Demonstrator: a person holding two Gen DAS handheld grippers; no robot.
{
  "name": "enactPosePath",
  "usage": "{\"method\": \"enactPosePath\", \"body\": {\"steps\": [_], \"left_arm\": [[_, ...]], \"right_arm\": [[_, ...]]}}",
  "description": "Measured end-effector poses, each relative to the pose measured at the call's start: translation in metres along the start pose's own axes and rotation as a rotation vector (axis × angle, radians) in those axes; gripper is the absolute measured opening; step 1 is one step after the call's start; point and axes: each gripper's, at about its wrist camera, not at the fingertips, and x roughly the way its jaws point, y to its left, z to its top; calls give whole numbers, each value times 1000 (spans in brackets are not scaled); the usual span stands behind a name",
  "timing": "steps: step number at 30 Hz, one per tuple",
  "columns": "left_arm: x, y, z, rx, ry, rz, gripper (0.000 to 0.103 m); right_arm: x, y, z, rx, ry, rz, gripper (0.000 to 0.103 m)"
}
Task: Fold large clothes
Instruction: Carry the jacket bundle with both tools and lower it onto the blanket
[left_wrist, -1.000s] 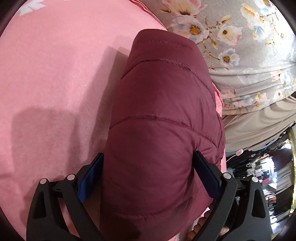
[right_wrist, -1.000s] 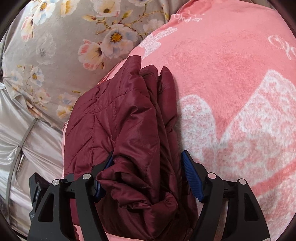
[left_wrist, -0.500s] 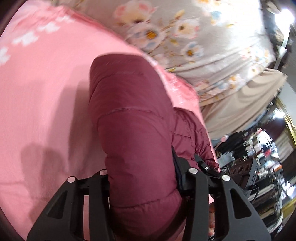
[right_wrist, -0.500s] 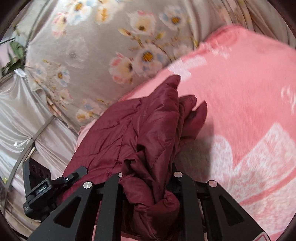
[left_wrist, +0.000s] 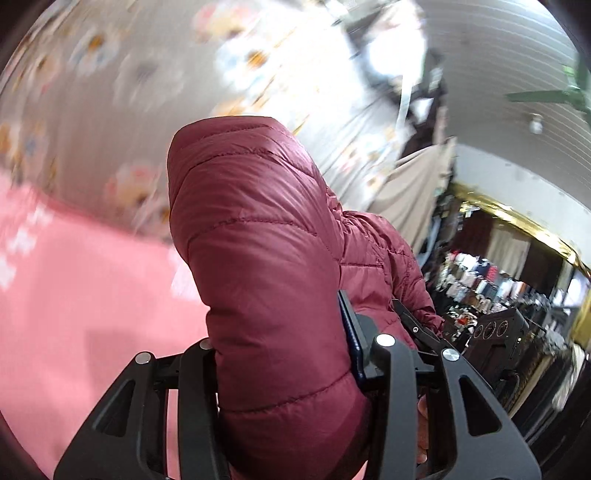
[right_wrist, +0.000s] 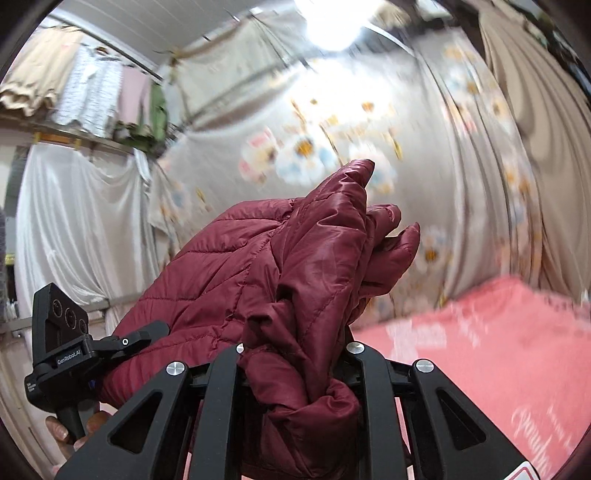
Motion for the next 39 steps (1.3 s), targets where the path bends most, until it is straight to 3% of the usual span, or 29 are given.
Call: {"method": "enactPosePath", "body": {"steps": [7, 15, 26, 31, 39], "left_arm": [[-55, -32, 47, 165, -156, -61, 41], [-109, -20, 80, 246, -276, -32, 41], [-134, 65, 96, 228, -295, 103, 42], [-117, 116, 95, 197, -260, 146, 42], [-57, 214, 73, 101, -124, 206, 42]], "right_arm": [[-17, 52, 47, -127, -173, 76, 16], [13, 106, 56, -215, -235, 142, 16], [113, 143, 16, -189, -130, 208, 16], [167, 137, -17, -148, -54, 182, 16], [249, 97, -88, -55, 88, 92, 16]]}}
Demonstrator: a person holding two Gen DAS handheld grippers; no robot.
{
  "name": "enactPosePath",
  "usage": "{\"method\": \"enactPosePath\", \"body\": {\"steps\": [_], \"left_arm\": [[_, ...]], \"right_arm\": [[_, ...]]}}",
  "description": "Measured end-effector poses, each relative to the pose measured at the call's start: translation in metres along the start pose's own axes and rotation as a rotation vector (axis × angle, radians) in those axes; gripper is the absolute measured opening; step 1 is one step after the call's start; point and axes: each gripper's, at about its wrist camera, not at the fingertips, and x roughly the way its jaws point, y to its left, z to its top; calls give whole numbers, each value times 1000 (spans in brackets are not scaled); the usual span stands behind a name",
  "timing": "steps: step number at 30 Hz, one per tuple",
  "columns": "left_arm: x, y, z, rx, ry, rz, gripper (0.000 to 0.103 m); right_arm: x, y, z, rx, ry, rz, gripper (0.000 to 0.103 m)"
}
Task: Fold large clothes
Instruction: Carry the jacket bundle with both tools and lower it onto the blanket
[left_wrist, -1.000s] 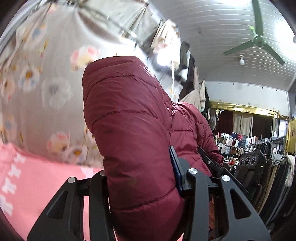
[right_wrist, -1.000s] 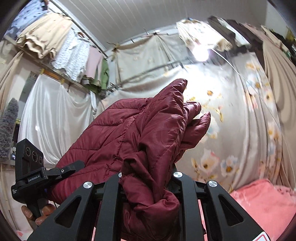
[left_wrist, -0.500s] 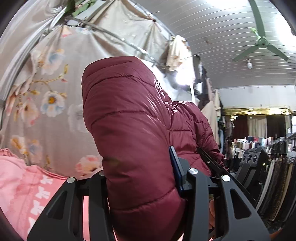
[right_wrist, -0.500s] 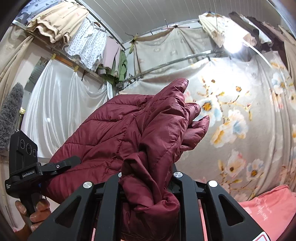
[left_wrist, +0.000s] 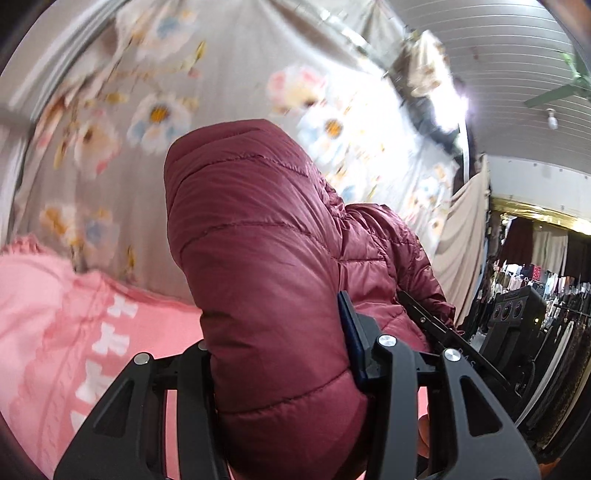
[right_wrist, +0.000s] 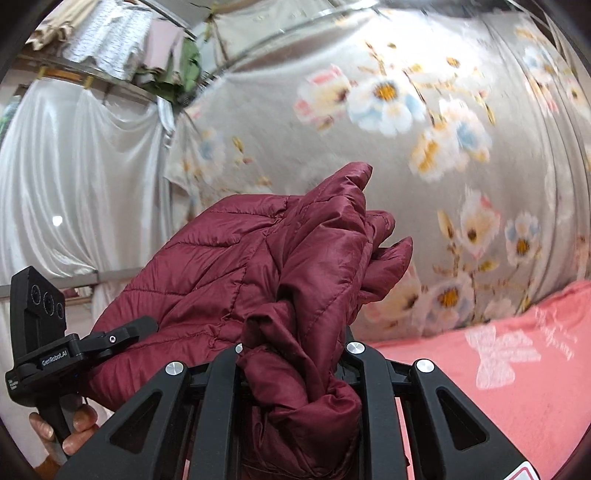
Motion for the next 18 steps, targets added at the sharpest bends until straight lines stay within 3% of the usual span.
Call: {"method": "enactPosePath", "body": {"steps": [12, 18], "left_arm": [[97, 88, -91, -107, 201, 84, 42], [113, 112, -117, -142, 226, 93, 42]], "right_arm": [[84, -63, -105, 74, 213, -100, 16], [102, -77, -138, 84, 277, -117, 16]]}}
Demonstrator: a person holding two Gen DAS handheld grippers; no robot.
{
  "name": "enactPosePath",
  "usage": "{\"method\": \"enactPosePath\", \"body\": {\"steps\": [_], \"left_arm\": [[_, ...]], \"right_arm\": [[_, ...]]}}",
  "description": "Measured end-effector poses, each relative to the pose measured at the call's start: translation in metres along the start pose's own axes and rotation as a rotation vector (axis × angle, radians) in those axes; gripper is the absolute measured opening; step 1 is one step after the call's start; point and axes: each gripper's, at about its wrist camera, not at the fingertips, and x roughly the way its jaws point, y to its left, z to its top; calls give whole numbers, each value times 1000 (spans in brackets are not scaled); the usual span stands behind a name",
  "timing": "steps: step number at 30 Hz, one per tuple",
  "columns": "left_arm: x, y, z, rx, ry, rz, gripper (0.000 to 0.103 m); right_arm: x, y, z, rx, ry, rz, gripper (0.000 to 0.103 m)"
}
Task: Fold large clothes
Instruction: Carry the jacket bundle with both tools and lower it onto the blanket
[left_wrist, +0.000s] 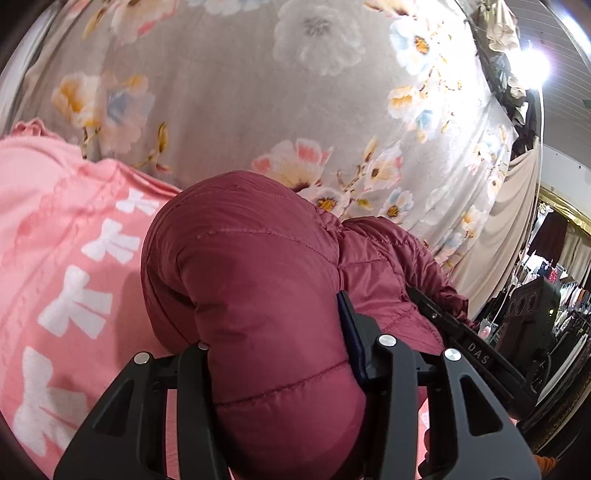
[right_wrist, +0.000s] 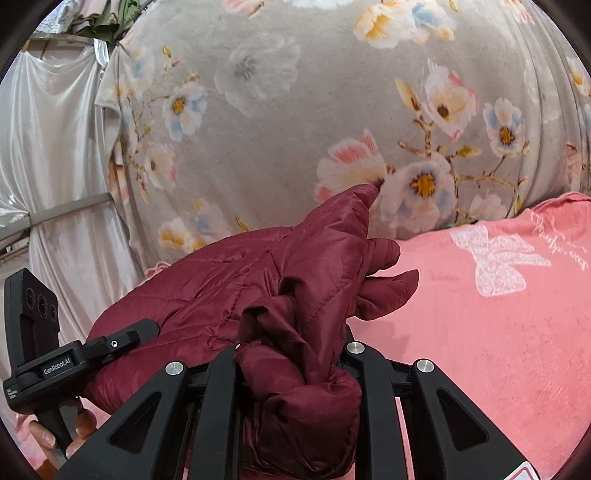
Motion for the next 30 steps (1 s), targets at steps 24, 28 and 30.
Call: {"method": "enactPosePath", "body": {"steps": [24, 28, 30], "left_arm": [[-51, 59, -68, -268, 109, 129, 98], [-16, 90, -58, -415, 186, 74, 98], [-5, 99, -57, -450, 198, 90, 98]], "right_arm": [[-2, -34, -68, 193, 307, 75, 58], [20, -41, -71, 257, 364, 73, 71], [31, -44, -78, 275, 412, 80, 71]]}}
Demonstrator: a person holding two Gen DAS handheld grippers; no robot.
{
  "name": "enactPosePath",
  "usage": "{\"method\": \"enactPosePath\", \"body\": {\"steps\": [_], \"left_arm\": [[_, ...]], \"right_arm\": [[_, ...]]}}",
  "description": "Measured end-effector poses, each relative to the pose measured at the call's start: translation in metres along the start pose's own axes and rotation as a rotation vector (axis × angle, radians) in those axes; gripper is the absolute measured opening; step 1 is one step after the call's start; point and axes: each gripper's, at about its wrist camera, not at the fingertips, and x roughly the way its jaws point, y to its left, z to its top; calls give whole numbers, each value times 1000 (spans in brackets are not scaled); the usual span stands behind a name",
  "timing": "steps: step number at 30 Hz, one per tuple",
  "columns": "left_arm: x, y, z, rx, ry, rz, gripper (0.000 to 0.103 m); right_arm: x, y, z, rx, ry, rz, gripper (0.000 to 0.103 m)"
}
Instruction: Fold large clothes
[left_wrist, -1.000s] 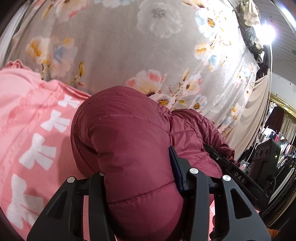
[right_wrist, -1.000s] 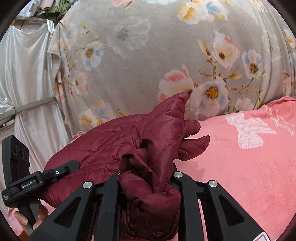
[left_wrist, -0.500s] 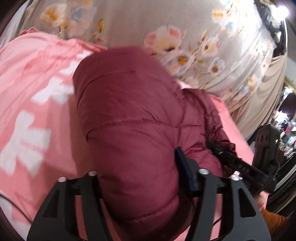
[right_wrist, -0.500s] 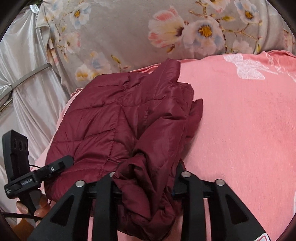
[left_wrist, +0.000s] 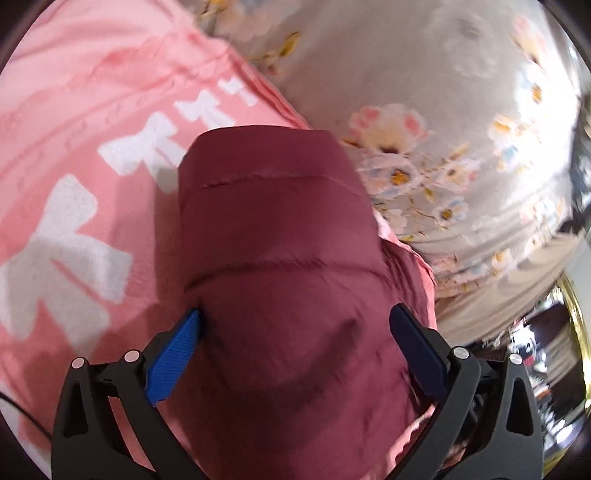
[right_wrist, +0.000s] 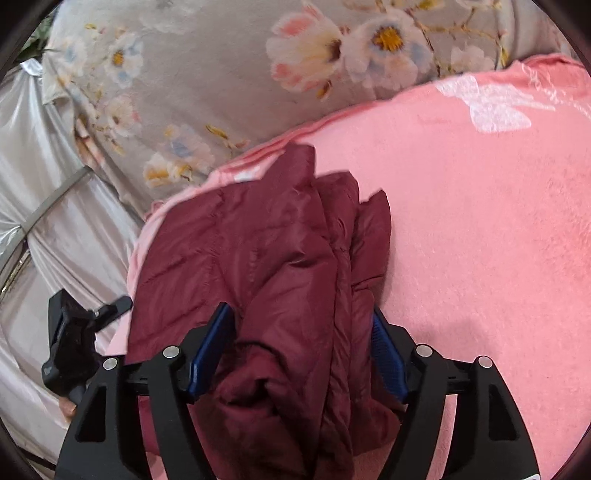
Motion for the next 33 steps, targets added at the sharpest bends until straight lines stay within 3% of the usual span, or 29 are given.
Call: {"method": "enactPosePath", "body": {"steps": [1, 3, 6, 12, 16, 21, 25, 27, 30, 33], "left_arm": [[7, 2, 4, -15, 10, 3, 98], [19, 3, 7, -20, 34, 21, 97], [39, -11, 9, 66, 46, 57, 95], [79, -34, 24, 202, 38, 186, 92], [96, -44, 23, 264, -7, 292, 97], [67, -70, 3, 409, -128, 476, 96], [37, -90, -19, 472, -172, 565, 96], [24, -98, -29, 460, -169, 586, 96], [15, -108, -39, 439, -162, 607, 96], [16, -121, -49, 435, -140, 615, 96]], "right_arm": [[7, -4, -3, 14, 27, 13, 69], [9, -5, -5, 15, 22, 27, 53], [3, 2, -6, -22, -37, -13, 44], [16, -5, 6, -20, -73, -106, 48], [10, -7, 7, -20, -74, -145, 51], [-31, 4, -9, -118, -152, -222, 58], [-72, 17, -18, -191, -258, -265, 57], [-81, 29, -17, -239, -268, -257, 36], [-82, 52, -13, -341, -263, -275, 18], [-76, 62, -11, -391, -270, -301, 15]]}}
